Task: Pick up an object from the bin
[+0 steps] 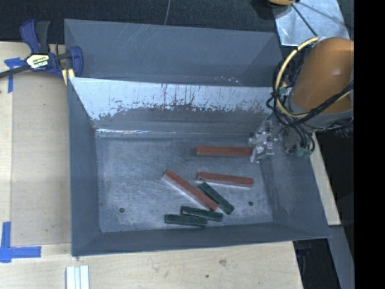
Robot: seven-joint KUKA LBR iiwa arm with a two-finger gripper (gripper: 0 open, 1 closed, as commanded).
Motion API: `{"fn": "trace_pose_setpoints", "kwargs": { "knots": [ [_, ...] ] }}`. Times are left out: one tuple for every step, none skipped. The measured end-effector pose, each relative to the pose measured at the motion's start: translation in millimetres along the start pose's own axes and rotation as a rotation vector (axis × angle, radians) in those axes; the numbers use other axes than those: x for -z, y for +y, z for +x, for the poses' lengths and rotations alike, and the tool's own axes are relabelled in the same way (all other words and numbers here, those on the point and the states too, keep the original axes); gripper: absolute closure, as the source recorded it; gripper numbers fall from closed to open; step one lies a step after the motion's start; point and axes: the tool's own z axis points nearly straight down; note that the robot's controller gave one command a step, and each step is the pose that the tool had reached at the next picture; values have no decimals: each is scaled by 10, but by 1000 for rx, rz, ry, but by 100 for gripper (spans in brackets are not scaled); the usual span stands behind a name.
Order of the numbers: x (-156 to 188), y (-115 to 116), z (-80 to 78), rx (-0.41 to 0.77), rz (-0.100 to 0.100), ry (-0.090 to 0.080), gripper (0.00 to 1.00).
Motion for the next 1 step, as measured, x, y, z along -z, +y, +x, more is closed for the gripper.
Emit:
{"fn": "trace_pose_setpoints", "kwargs": {
  "knots": [
    [664, 42, 46, 5, 0, -1, 100]
  ]
}}
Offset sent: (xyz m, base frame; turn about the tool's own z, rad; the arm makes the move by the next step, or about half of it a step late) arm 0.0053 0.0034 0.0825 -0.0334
